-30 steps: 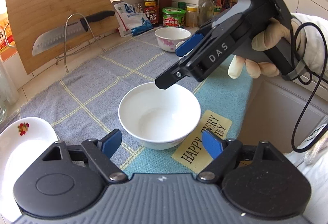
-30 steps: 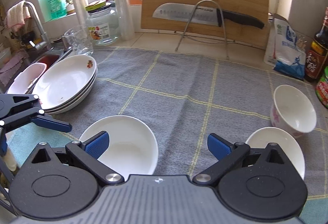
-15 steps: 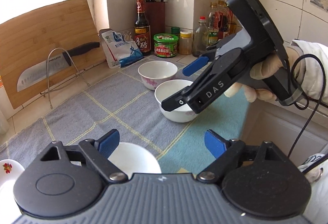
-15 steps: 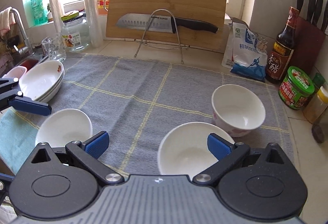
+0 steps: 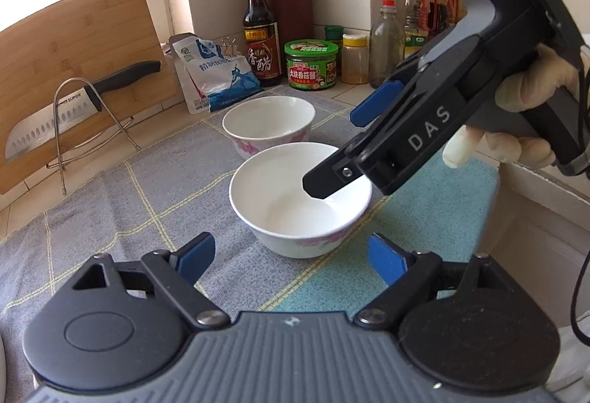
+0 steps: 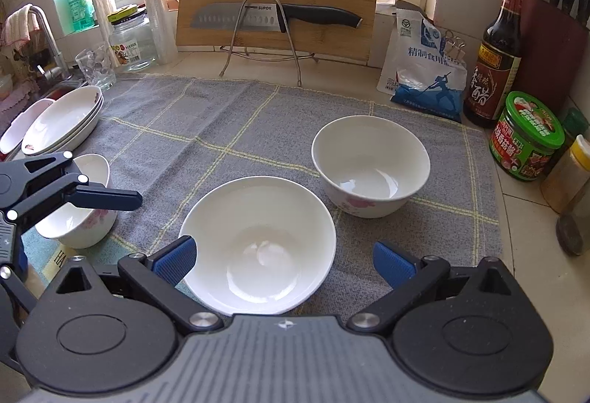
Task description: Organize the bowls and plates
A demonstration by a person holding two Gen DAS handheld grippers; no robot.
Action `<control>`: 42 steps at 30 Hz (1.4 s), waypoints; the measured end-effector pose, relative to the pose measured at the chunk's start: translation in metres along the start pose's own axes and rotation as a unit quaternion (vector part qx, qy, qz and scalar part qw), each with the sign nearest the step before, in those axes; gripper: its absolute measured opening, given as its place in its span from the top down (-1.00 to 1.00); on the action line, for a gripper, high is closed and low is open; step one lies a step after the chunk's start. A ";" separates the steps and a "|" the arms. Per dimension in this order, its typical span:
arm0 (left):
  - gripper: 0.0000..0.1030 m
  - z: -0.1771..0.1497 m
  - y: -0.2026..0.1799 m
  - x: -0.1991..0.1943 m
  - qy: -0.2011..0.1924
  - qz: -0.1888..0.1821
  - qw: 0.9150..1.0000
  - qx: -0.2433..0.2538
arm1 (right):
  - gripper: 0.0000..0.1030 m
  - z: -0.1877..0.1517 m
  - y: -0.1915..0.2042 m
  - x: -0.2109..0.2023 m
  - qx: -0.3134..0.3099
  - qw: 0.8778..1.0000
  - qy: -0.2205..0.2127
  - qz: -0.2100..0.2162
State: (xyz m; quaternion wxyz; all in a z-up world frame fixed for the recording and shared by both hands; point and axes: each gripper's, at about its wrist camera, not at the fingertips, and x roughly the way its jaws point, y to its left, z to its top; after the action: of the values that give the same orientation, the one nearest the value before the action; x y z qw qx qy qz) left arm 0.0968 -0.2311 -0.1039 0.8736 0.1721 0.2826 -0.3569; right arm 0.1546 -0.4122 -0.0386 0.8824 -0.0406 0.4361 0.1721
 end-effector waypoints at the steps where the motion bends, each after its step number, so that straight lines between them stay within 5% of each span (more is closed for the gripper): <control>1: -0.75 -0.001 -0.002 0.005 0.003 0.002 1.000 -0.003 | -1.00 0.000 -0.002 0.003 0.001 1.000 0.001 0.007; 10: -0.74 -0.001 -0.015 0.032 0.005 0.025 1.000 0.003 | -0.96 0.005 -0.016 0.025 0.011 0.998 0.018 0.060; 23: -0.68 0.003 -0.014 0.042 0.000 0.030 1.000 0.002 | -0.46 0.010 -0.026 0.037 0.021 0.995 0.038 0.095; 42: -0.66 0.004 -0.012 0.042 0.004 0.018 1.000 -0.011 | -0.45 0.014 -0.025 0.036 0.019 0.995 0.043 0.093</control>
State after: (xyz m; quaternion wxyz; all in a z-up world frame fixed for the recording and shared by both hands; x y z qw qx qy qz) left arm 0.1141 -0.2638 -0.1276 0.8807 0.1694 0.2864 -0.3371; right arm 0.1934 -0.4229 -0.0603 0.8436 0.0100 0.4787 0.2432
